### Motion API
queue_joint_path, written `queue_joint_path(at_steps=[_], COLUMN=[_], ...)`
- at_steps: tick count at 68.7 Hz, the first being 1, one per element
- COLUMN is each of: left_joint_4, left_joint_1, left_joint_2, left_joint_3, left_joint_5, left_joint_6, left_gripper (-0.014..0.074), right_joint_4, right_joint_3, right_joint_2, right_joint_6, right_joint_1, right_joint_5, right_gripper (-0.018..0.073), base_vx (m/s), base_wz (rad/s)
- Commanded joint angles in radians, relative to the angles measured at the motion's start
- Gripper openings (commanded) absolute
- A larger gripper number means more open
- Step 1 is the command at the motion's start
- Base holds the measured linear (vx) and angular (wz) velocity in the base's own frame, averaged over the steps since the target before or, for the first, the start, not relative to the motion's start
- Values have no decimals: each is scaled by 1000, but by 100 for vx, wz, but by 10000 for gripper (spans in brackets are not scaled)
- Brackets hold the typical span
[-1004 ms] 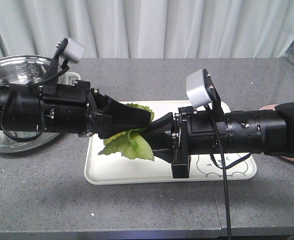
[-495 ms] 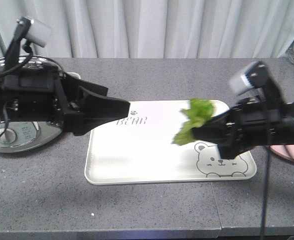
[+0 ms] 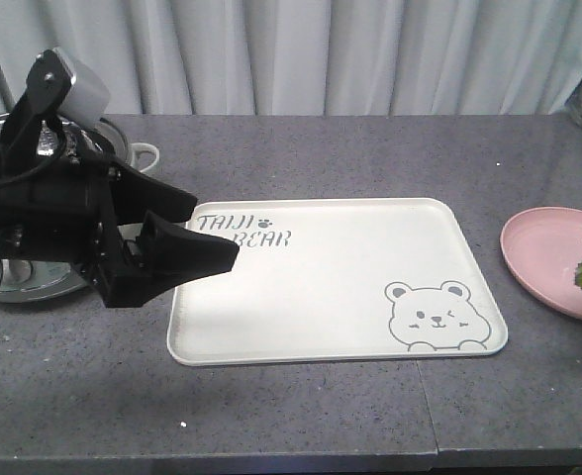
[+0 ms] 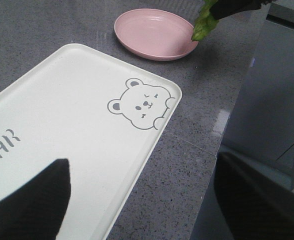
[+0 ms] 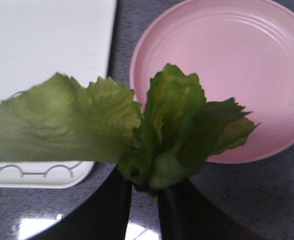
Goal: Transfer vegetables to tray and serve
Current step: 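Carry the lettuce to the pink plate and release with the right gripper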
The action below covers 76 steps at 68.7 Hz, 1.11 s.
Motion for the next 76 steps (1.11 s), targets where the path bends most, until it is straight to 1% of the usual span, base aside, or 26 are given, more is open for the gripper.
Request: queue_joint_path(at_steps=[1, 14, 25, 38, 46, 56, 63, 70, 76], left_joint_4=[-54, -55, -55, -55, -55, -55, -55, -55, -55], left_joint_1=[1, 1, 1, 1, 1, 1, 1, 1, 1], left_joint_2=[-24, -24, -24, -24, -24, -24, -24, -24, -24], left_joint_3=[-30, -30, -30, -30, -30, -30, -30, -30, -30], left_joint_5=[-10, -8, -6, -6, -6, -6, -6, -6, -6], left_joint_6=[-9, -9, -9, -9, -9, -9, -9, -9, -9], left_gripper=[576, 576, 576, 576, 576, 576, 576, 576, 576], right_joint_4=[-71, -113, -128, -131, -138, -138, -146, -155, -155], right_joint_3=[-63, -161, -271, -378, -432, -465, -464, -464, -464], right_joint_2=[28, 171, 299, 431, 502, 556, 561, 561, 561], right_joint_6=[71, 85, 85, 85, 85, 87, 90, 97, 99], right_joint_1=[-13, -13, -13, -13, -13, -13, -13, -13, -13], right_joint_5=[-25, -10, -1, 66, 132, 166, 152, 140, 137], right_gripper=[-3, -2, 8, 49, 85, 158, 242, 345, 399], base_vx=[0, 0, 0, 0, 0, 0, 0, 0, 0], base_wz=[0, 0, 0, 0, 0, 0, 0, 0, 0])
